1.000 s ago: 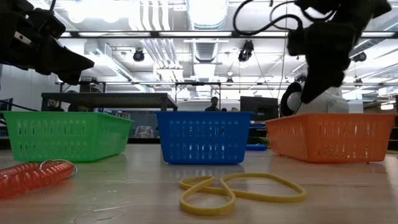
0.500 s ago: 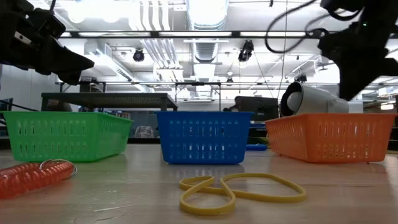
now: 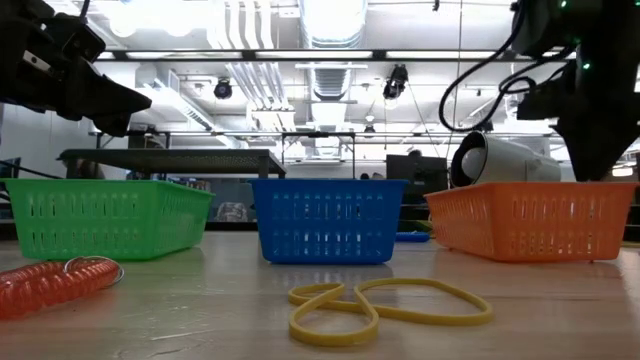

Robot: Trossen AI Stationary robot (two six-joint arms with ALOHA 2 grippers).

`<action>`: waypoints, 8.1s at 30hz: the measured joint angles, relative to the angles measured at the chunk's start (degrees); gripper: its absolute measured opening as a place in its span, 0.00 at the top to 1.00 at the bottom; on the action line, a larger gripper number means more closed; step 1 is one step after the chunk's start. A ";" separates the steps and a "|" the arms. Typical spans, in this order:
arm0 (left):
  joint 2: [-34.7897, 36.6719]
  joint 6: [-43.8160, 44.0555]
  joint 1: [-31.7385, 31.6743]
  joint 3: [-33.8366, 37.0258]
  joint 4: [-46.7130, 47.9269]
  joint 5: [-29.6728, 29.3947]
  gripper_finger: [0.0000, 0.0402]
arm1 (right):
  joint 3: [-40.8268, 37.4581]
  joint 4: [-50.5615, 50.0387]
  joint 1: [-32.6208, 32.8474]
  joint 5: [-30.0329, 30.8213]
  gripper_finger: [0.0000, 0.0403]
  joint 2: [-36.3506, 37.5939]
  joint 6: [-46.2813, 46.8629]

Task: Pick & Place Office Desk Supplies
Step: Put the yellow rubber band into the orange bin

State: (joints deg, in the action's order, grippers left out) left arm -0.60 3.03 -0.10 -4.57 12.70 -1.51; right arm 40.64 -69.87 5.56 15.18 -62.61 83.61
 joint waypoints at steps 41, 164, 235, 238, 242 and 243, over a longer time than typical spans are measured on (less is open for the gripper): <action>0.00 0.00 -0.01 -0.01 0.00 0.01 0.93 | -0.94 9.07 0.11 -7.55 0.77 -24.78 0.22; 0.00 0.00 0.00 -0.01 -0.01 -0.01 0.93 | 16.87 22.31 26.95 18.39 0.98 -7.54 -36.27; 0.00 0.00 -0.01 0.00 0.00 0.00 0.93 | -0.31 43.41 5.68 -13.51 0.67 -12.99 -47.65; 0.00 0.00 -0.02 -0.01 0.01 0.00 0.93 | -0.15 42.70 5.68 -12.50 0.69 -11.94 -47.64; 0.00 0.00 -0.01 0.00 0.00 -0.01 0.93 | 1.06 38.55 5.76 -5.04 0.71 -9.13 -46.61; 0.00 0.00 -0.01 0.00 0.01 -0.01 0.93 | 1.41 37.18 5.95 -2.65 0.71 -8.16 -44.53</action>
State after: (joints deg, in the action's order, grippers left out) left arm -0.60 3.03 -0.11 -4.57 12.70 -1.51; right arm 42.05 -32.69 11.51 12.53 -70.78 39.09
